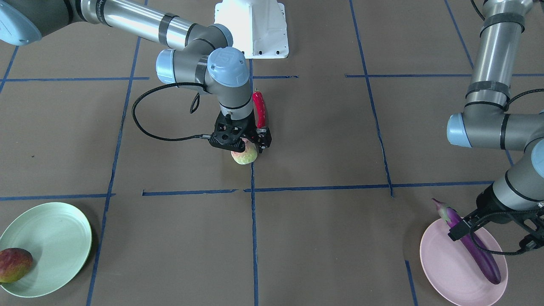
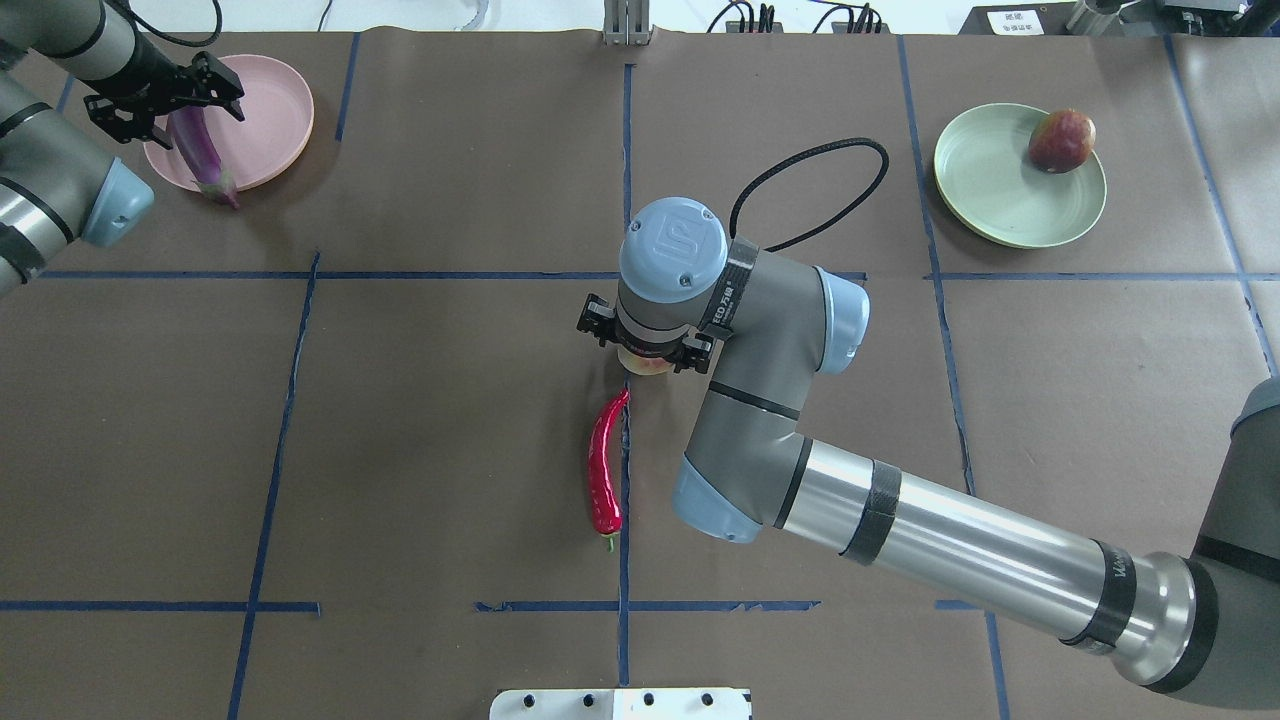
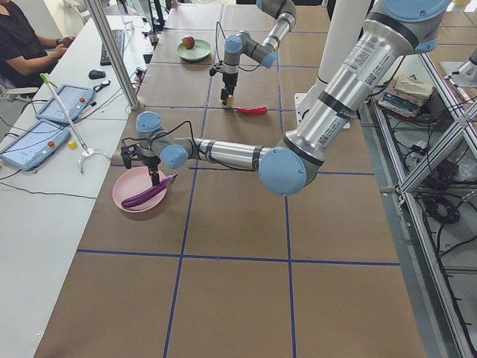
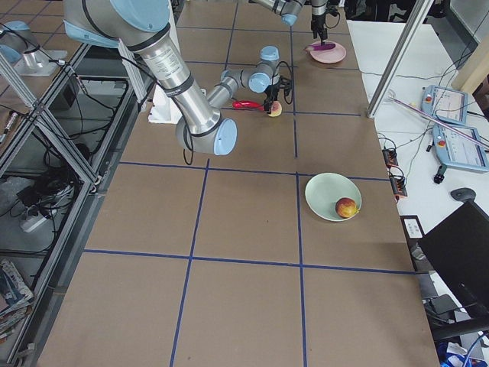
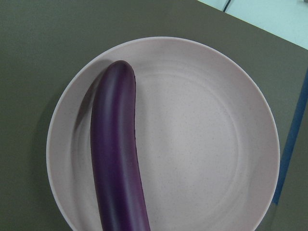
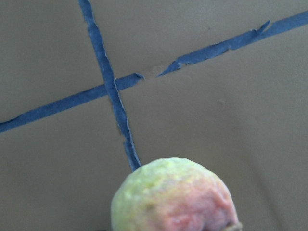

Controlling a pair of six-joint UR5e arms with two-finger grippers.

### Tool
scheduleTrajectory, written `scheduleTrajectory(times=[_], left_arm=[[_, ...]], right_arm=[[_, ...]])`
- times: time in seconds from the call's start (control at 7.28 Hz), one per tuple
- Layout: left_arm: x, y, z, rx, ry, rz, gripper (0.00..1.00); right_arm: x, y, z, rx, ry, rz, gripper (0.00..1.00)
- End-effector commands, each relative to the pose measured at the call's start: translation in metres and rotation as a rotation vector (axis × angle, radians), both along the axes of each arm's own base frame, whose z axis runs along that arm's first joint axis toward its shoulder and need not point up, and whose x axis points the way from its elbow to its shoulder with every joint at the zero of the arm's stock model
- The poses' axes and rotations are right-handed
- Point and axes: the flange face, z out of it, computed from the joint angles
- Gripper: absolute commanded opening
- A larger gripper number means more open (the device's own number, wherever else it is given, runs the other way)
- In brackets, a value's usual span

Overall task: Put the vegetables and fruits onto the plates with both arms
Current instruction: 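Carry the peach right-handed to the green plate while the left gripper releases the eggplant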

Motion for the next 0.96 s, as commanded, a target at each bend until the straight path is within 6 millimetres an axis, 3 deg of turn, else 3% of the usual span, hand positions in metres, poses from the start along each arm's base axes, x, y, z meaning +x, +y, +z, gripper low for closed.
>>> scheduleTrajectory(times=[0.0,0.14,0.27,0.41,0.69,0.82], left_arm=[[0.001,0.0,-0.001,-0.001,0.001,0.001,1.0],[0.001,0.0,-0.003,0.004,0.002,0.0,1.0],[0.003,0.001,-0.004,0.0,0.004,-0.002,1.0],[0.007,0.001,-0.012,-0.007,0.019,-0.016,1.0],[0.063,0.029,-0.058,0.027,0.075,0.027,1.0],[0.098,0.052,-0.087,0.031,0.116,0.046,1.0]], right_arm=[[0.0,0.0,-0.001,0.002,-0.004,0.006,0.32],[0.001,-0.001,0.004,-0.001,0.001,0.007,0.02],[0.018,-0.015,0.0,0.007,-0.009,0.027,0.0],[0.055,-0.037,0.005,0.011,-0.016,0.066,0.0],[0.164,-0.103,0.049,0.079,0.013,0.062,0.0],[0.224,-0.135,0.09,0.104,0.048,0.034,0.0]])
